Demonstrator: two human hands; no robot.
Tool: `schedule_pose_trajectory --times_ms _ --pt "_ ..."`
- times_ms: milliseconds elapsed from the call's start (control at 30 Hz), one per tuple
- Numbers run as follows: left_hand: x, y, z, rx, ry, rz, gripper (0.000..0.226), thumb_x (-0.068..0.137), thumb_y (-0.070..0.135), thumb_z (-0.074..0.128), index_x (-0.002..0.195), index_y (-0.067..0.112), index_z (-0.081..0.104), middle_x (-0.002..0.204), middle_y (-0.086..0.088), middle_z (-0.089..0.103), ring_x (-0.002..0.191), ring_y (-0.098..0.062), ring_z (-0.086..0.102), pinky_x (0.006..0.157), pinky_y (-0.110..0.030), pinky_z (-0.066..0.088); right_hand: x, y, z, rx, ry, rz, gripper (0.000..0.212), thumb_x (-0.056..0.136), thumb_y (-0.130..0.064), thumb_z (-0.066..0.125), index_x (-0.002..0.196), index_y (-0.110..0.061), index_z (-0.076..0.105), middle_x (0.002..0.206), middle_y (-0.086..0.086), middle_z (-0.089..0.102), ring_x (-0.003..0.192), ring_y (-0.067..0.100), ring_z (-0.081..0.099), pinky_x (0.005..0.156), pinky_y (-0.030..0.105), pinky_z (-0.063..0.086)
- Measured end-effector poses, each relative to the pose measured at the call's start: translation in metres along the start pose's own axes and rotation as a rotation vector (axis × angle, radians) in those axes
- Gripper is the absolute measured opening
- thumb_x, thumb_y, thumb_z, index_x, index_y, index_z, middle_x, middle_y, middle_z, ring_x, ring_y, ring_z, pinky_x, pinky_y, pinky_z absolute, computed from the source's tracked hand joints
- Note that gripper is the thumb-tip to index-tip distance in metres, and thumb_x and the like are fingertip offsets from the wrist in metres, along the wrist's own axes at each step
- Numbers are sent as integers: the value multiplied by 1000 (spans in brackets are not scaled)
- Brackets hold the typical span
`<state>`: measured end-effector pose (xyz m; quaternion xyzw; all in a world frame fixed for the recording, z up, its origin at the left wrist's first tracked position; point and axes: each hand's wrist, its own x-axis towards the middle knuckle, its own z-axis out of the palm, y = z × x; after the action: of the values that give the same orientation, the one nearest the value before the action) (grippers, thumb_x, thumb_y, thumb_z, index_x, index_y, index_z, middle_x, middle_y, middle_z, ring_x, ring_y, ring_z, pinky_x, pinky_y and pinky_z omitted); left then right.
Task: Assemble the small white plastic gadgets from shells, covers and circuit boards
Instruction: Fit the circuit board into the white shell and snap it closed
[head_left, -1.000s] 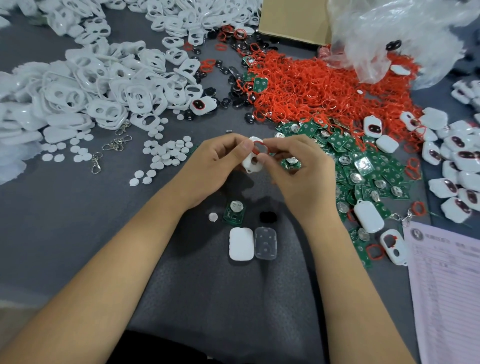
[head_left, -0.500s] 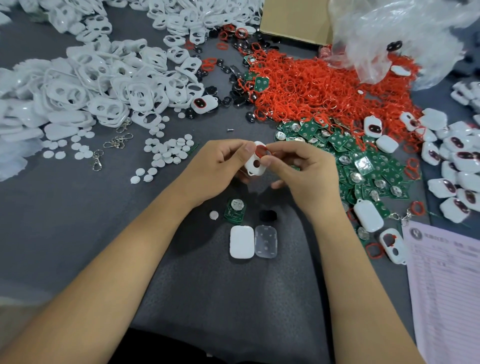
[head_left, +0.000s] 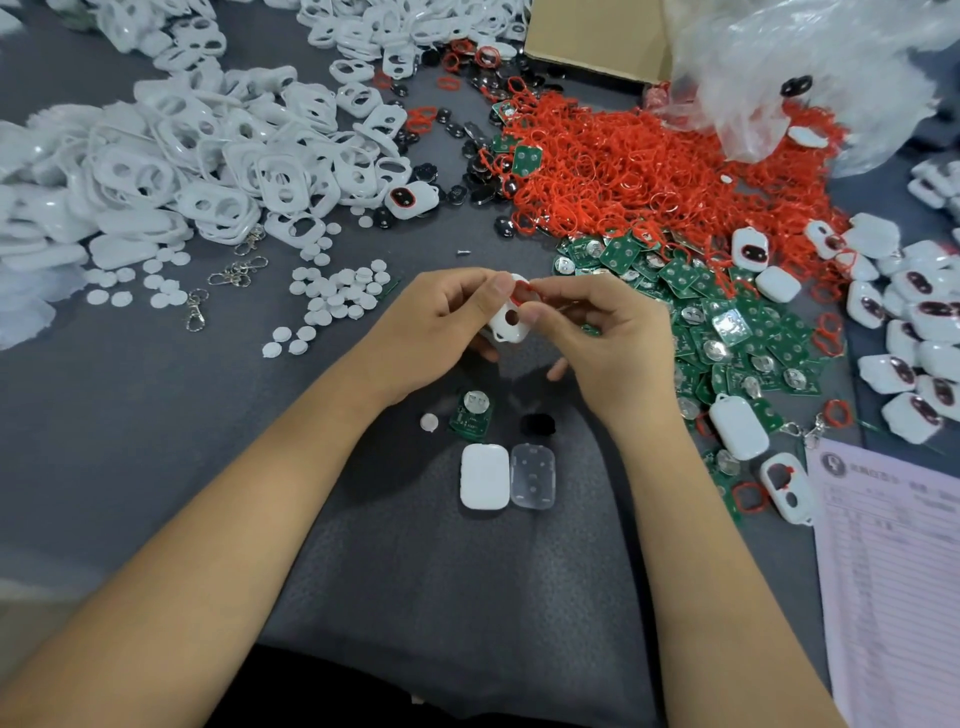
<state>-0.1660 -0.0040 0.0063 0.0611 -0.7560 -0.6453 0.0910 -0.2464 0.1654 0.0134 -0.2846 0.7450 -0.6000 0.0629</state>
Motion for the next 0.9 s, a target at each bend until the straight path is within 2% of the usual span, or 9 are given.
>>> schedule_pose_trajectory --times_ms 67,200,300,433,533,600,733,833,900 --pt "-1 2 1 31 4 11 26 109 28 51 107 17 74 90 1 74 71 -7 69 66 -21 56 0 0 1 -41 12 -38 25 88 -18 83 98 -39 75 90 7 76 56 11 63 39 25 47" --pt "-1 1 -2 46 -4 10 27 108 23 55 112 4 73 97 -12 75 74 -9 69 67 -20 56 -1 4 3 -73 20 -75 25 87 -22 84 100 -41 75 87 3 73 64 19 63 49 32 50" --pt "-1 1 -3 35 -15 9 28 108 26 55 114 6 74 97 -9 76 81 -12 69 71 -24 58 0 5 3 -98 46 -131 27 85 -22 85 102 -40 75 88 -3 73 73 10 62 64 31 50" --pt "-1 0 -4 24 -16 -4 29 108 29 55 118 10 74 102 -12 75 88 -24 70 74 -32 61 0 7 3 -62 33 -119 25 86 -23 84 103 -39 75 89 -3 73 73 5 58 66 29 46" --pt "-1 -2 -3 -4 25 -25 27 107 29 56 117 12 75 102 -16 74 88 -23 68 76 -35 63 1 8 0 -2 1 -10 14 93 -25 77 104 -33 79 85 -4 74 61 14 55 53 35 46" --pt "-1 -2 -1 -18 43 -32 24 107 28 58 115 15 76 103 -17 74 88 -19 67 76 -34 63 0 7 0 142 -51 120 14 96 -21 73 106 -29 79 87 -3 77 60 12 56 44 30 47" --pt "-1 -2 0 0 43 -16 26 107 26 57 119 13 75 105 -17 74 89 -20 67 77 -34 63 0 3 1 462 -78 384 13 94 -14 74 107 -15 70 88 1 73 63 9 61 44 22 49" --pt "-2 -2 0 18 27 4 26 109 25 53 123 16 73 104 -9 76 89 -16 68 76 -32 62 0 1 2 610 -146 544 27 87 -24 75 109 -9 70 85 0 71 62 5 63 45 17 49" --pt "-2 -2 0 26 12 16 28 110 25 50 125 17 71 97 -1 75 84 -10 67 74 -28 60 -1 -2 1 655 -214 599 28 84 -27 72 105 -10 72 80 -2 73 65 4 67 44 14 49"
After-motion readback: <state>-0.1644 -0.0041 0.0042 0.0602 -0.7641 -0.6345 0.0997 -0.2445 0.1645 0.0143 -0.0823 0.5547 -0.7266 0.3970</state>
